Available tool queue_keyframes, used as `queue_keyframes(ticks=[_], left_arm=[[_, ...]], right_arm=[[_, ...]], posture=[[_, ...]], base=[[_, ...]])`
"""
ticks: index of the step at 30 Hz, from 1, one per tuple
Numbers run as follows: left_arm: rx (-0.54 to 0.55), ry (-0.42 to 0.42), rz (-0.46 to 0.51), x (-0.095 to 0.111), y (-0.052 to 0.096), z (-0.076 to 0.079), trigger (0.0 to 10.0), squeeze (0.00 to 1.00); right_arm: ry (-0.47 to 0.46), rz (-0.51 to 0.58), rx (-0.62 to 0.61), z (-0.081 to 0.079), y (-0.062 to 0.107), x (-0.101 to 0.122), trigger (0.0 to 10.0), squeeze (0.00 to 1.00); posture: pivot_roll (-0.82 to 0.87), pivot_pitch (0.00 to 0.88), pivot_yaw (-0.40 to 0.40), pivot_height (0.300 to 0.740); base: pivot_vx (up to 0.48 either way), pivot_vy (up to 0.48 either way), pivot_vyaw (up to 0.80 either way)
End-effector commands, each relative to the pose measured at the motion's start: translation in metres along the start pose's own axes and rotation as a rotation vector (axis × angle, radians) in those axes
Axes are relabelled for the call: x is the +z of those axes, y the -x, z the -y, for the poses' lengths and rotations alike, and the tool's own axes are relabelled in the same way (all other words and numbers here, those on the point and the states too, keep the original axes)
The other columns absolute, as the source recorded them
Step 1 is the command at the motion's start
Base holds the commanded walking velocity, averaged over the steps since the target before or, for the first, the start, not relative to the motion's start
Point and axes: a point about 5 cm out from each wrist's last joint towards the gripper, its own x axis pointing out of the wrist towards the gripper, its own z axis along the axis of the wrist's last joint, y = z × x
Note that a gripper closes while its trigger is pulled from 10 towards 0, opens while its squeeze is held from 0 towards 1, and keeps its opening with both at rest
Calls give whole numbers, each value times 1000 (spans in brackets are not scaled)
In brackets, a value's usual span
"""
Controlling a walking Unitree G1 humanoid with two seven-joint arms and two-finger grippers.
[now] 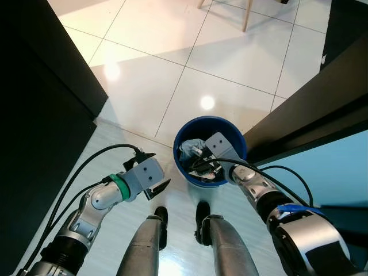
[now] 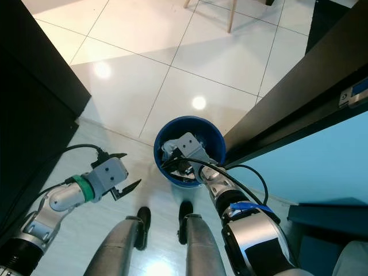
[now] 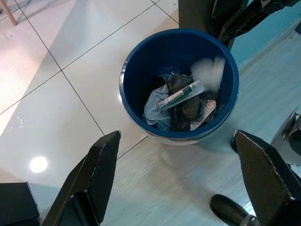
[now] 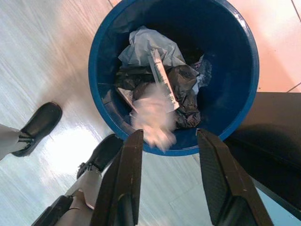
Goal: Clean up the room
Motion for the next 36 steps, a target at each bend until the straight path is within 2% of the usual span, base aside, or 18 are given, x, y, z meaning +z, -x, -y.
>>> queue_keyframes(ticks=[1,2,6,7,8,9,10,12,13,18,19,20,23,24,29,30,32,36], left_arm=[[-51,13,-30,-9,2,16,10000,0],[-52,12,-30,-9,2,16,10000,0],[-53,11,-30,-9,2,17,10000,0],[-53,10,-29,-9,2,17,10000,0],[-53,10,-29,-9,2,17,10000,0],[-53,9,-29,-9,2,17,10000,0],[-53,8,-29,-9,1,17,10000,0],[-50,9,-29,-9,1,17,10000,0],[-29,28,-41,-11,1,17,10000,0],[24,79,-74,-16,0,17,10000,0],[69,119,-99,-19,0,18,10000,0],[165,222,-132,-25,2,20,10000,0],[230,296,-158,-30,3,23,10000,0],[292,389,-231,-44,4,32,10000,0],[357,509,-335,-64,6,48,10000,0],[353,538,-351,-67,3,55,10000,0],[336,547,-343,-65,-4,59,10000,0],[338,552,-335,-63,-11,59,10000,0]], right_arm=[[-12,-64,15,-5,2,-18,10000,988],[4,-62,1,-3,2,-17,10000,0],[12,-52,-6,-2,2,-17,10000,0],[2,-49,-1,-2,2,-16,10000,443],[2,-49,-1,-2,2,-16,10000,443],[0,-49,-3,-2,2,-16,10000,949],[0,-49,-5,-1,2,-16,10000,537],[22,-52,-20,0,2,-16,10000,537],[-8,-51,-37,1,2,-16,10000,0],[-96,-47,-62,2,2,-17,10000,0],[-164,-48,-68,1,2,-18,10000,0],[-294,-33,-51,-9,3,-27,10000,0],[-384,-24,-41,-16,5,-33,10000,0],[-438,-14,-38,-30,10,-52,10000,0],[-491,7,-63,-49,23,-81,10000,0],[-510,7,-99,-55,31,-96,10000,0],[-541,9,-156,-59,40,-111,10000,0],[-537,1,-183,-61,43,-117,10000,0]], posture=[[179,454,47,740],[179,453,46,740],[178,447,40,740],[178,447,40,740],[178,447,40,740],[178,447,40,740],[178,447,40,740],[176,436,38,740],[170,415,34,740],[160,378,29,740],[152,349,25,740],[141,280,21,740],[140,270,22,740],[126,196,37,740],[113,170,52,740],[94,138,71,740],[81,116,83,740],[67,82,88,740]], base=[[0,0,0],[0,0,0],[0,0,0],[0,0,0],[0,0,0],[0,0,0],[0,0,0],[0,0,0],[0,0,0],[0,0,0],[0,0,0],[0,0,0],[0,0,0],[0,0,0],[0,0,0],[0,0,0],[0,0,0],[0,0,0]])
